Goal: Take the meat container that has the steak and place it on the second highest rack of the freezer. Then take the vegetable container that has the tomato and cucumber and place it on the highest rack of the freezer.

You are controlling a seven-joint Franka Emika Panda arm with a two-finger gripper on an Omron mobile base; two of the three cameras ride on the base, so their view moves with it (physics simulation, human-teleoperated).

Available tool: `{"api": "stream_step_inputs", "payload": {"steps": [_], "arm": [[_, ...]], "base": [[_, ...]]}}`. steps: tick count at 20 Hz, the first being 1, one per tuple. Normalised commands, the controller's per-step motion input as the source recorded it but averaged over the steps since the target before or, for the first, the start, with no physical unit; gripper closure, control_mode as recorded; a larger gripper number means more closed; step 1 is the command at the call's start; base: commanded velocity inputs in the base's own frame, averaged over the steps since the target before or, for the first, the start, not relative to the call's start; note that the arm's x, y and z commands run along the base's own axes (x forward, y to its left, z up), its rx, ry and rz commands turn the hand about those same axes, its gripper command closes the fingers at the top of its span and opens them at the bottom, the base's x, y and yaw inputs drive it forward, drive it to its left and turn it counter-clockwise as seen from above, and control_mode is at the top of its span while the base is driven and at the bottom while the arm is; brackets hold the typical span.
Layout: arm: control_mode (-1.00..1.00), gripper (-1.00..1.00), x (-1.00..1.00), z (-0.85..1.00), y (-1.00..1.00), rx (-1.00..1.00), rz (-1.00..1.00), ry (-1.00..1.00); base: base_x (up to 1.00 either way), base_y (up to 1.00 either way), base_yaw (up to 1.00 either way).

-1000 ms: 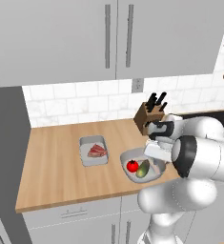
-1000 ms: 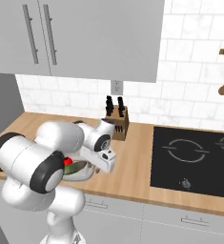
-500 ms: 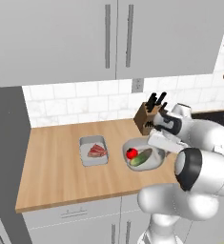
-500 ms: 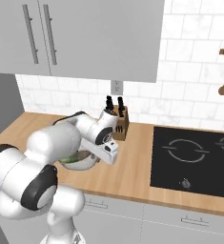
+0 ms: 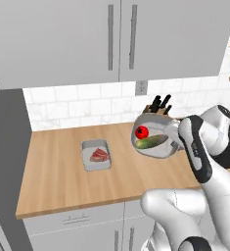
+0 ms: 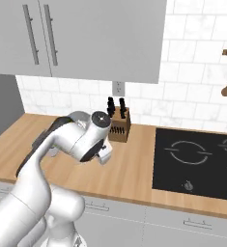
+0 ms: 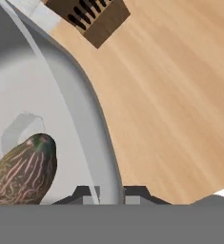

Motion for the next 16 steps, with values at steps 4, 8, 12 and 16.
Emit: {"api": "stream_step_inputs", "payload": {"steps": [4,8,12,16], "arm": [[-1.00,1.00,-0.15,0.91,0.46,0.22,-0.35,-0.02],[1.00,1.00,0.02,0.12,0.34,0.10,-0.13,0.19],[1.00,1.00,0.00,0.00,0.00,0.00,0.00,0.00],[1.00,1.00,0.00,0.00,0.00,0.00,0.00,0.00]], "base": [[0.00,0.00,0.00],[-0.25,0.13,0.00],[-1.00,0.76,0.10],[-1.00,0.65,0.14]]}}
